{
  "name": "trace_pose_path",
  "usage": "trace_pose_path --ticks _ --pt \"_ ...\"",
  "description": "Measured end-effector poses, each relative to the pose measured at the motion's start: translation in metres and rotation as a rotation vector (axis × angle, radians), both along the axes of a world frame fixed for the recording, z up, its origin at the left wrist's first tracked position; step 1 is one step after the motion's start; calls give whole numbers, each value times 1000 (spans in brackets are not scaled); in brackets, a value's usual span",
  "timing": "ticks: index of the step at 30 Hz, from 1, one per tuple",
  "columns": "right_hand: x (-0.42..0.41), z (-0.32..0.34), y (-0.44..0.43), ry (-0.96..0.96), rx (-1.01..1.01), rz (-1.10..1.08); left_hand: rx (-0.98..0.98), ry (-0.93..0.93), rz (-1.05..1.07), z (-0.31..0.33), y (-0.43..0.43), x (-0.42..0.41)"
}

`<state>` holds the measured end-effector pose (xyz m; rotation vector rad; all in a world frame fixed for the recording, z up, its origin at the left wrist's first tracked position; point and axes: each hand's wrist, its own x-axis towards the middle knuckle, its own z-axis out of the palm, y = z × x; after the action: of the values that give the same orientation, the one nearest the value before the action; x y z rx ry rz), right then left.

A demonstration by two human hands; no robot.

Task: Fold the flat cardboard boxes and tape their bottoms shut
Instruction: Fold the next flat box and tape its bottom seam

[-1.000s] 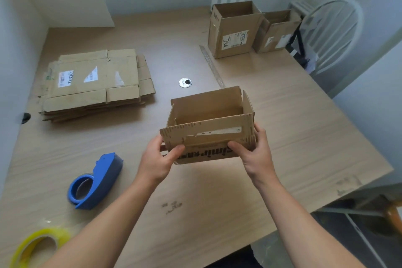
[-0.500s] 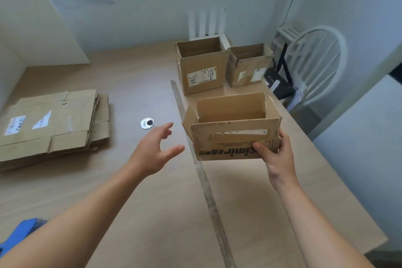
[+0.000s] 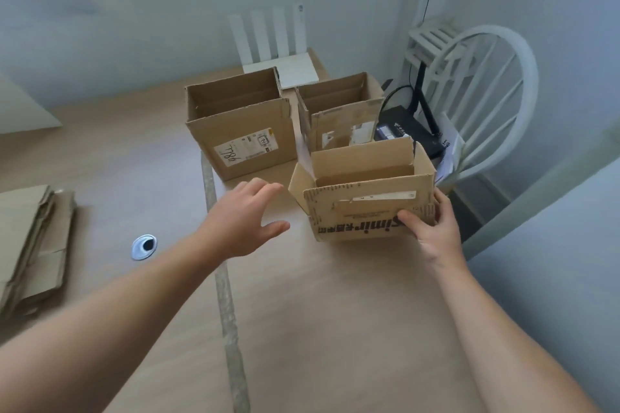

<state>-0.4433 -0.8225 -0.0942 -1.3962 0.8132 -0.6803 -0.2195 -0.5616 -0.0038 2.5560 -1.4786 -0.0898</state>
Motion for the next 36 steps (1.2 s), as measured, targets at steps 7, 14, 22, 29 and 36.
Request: trace_pose_path --ticks 7,14,22,29,36 --pt "19 -15 -56 66 -25 68 39 25 4 -8 -41 22" --pt "35 -37 -81 231 -105 57 72 22 4 -16 -61 32" --pt "59 -38 -84 317 -170 5 44 106 59 -21 -64 39" --pt "70 -23 -81 419 -186 33 8 158 73 -17 -55 33" --pt "47 4 -50 530 -147 -52 -45 183 81 -4 -33 17"
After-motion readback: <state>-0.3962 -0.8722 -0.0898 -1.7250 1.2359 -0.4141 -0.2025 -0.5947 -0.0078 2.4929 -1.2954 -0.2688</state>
